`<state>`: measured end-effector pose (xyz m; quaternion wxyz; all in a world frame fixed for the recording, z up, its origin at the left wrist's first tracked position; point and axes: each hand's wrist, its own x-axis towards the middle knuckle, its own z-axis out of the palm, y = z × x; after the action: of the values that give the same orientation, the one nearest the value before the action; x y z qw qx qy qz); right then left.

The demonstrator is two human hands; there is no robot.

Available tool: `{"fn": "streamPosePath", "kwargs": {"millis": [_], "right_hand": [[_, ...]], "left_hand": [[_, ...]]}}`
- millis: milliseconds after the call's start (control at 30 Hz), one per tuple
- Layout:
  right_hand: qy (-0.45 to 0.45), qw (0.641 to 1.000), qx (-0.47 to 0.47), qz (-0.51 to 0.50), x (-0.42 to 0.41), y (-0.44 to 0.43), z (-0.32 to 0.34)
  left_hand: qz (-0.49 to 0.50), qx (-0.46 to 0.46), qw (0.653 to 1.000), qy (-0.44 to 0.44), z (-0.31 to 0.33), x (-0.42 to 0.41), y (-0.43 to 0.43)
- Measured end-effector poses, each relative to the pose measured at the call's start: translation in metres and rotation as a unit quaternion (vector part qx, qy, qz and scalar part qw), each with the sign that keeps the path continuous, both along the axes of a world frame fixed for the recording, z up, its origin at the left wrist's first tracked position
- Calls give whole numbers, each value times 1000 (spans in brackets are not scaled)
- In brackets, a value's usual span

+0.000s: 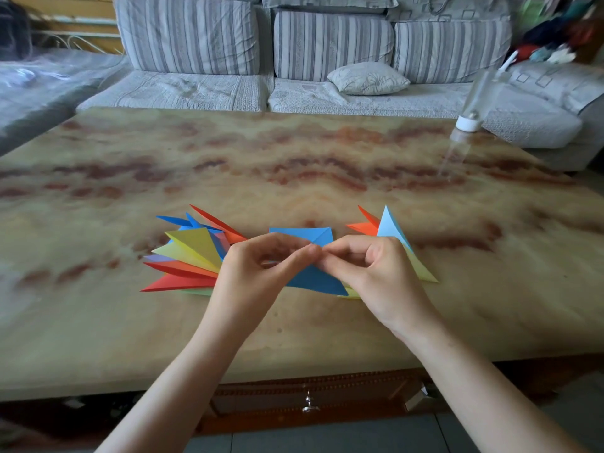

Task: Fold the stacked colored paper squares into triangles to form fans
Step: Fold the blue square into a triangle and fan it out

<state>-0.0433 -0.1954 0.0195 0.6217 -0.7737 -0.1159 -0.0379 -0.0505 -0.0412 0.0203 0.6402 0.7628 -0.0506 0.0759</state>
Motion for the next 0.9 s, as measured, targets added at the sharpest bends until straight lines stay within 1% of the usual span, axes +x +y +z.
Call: {"fn": "streamPosePath", "kwargs": {"millis": [67,200,300,400,500,600,767,900], "right_hand": [[-7,1000,-6,4,-1,2,-1],[8,1000,1,16,-2,5,0],[27,999,-11,29,-2,4,2],[38,999,-16,31,-1,0,4],[54,997,-22,50,-2,-3,6],[62,996,-28,64,-2,-5,5],[59,992,-86,73,-5,-9,8],[61,989,-113,74,-5,-10,12]], "left_hand": [[6,-2,1000,-8,-2,1,0],[44,-63,997,-9,-4,0,-1],[68,-83,994,-22,-4,-3,-4],[77,-80,993,-27,-5,-3,-6],[106,-77,991,-36,-6,-1,-5],[120,-58,990,-38,-6,0,-6],[138,-55,988,-41,-3,2,-2],[140,-59,988,-37,-4,3,-2]]}}
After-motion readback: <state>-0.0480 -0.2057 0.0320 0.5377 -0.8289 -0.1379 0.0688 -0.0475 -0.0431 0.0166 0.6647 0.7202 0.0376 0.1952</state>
